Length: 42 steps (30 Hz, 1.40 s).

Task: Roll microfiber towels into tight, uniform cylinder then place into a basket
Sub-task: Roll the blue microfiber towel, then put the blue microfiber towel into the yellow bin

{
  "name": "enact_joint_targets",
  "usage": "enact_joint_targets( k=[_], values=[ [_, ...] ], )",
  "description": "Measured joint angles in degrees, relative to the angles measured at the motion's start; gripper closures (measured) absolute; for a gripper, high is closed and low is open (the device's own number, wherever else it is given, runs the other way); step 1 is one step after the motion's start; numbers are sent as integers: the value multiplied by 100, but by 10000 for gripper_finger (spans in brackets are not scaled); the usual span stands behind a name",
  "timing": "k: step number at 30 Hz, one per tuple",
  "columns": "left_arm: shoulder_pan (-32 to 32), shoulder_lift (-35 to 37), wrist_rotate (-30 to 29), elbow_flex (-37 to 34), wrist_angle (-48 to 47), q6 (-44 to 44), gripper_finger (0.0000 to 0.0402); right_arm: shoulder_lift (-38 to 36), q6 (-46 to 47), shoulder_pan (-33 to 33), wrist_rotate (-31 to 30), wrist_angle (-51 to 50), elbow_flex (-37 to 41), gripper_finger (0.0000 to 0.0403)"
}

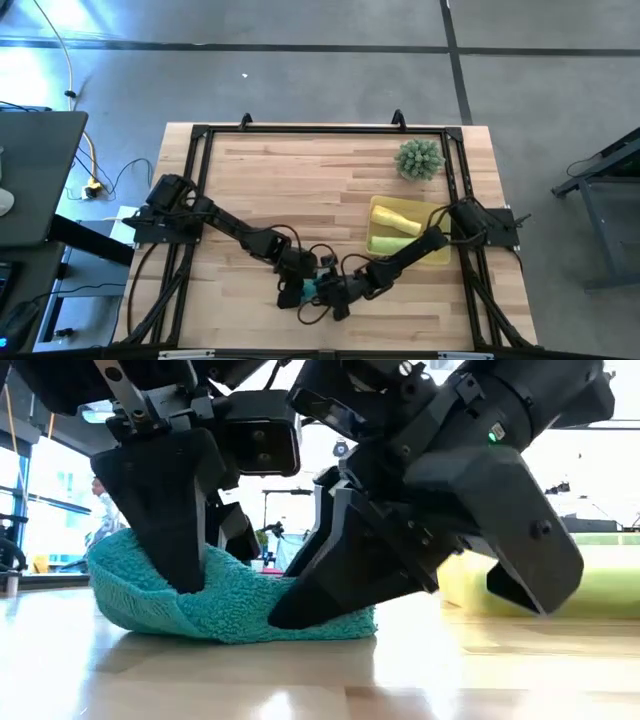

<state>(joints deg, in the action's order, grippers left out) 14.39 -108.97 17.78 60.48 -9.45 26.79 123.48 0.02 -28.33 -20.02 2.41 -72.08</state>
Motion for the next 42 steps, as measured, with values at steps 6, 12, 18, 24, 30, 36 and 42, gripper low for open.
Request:
enact_joint_targets(
  k=[6, 12, 18, 24, 30, 36, 42],
  values=[
    [16, 136, -111, 19, -560, -1, 329, -46, 479, 19, 415, -92, 1, 388],
    [24, 527, -346, 21, -1269, -46, 327, -487, 894, 89, 674, -816, 33, 397],
    [264, 1056, -446, 2, -1764, -94, 326, -1080, 1573, 277, 810, -1699, 55, 400],
    [664, 1670, -1472, 9, -1997, 219, 326, -1701, 2216, 503, 714, -2612, 49, 402],
    [1155, 2201, -2703, -1, -1866, 715, 326, -2546, 2275, 541, -305, -4105, 36, 402],
    [1555, 2380, -3759, 21, -1528, 754, 326, -3193, 2680, 305, -2070, -6394, 29, 402],
    [1679, 2391, -4229, 5, -1490, 754, 325, -3294, 3353, 92, -2996, -8411, 145, 402]
  ],
)
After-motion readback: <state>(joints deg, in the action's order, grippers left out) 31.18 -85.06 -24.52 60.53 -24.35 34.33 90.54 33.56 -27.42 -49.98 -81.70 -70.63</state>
